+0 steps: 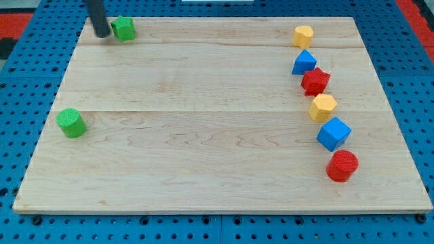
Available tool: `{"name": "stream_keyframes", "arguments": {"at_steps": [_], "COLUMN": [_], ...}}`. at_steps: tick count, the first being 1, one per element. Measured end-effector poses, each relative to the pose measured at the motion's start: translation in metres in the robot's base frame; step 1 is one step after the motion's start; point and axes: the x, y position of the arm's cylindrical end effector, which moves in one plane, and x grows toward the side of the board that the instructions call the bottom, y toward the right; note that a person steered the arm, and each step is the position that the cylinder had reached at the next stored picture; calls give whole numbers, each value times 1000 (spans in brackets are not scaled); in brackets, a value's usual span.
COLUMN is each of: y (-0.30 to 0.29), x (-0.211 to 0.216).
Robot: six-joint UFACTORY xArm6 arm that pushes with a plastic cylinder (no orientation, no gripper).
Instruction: Push the green star to the right side of the board
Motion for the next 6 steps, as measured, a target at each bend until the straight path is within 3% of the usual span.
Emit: {"name": "stream_keyframes", "arguments": {"at_steps": [1,3,4,5,6], "y": [46,207,155,164,236], "x": [-12,-5,-10,-25,-26]}}
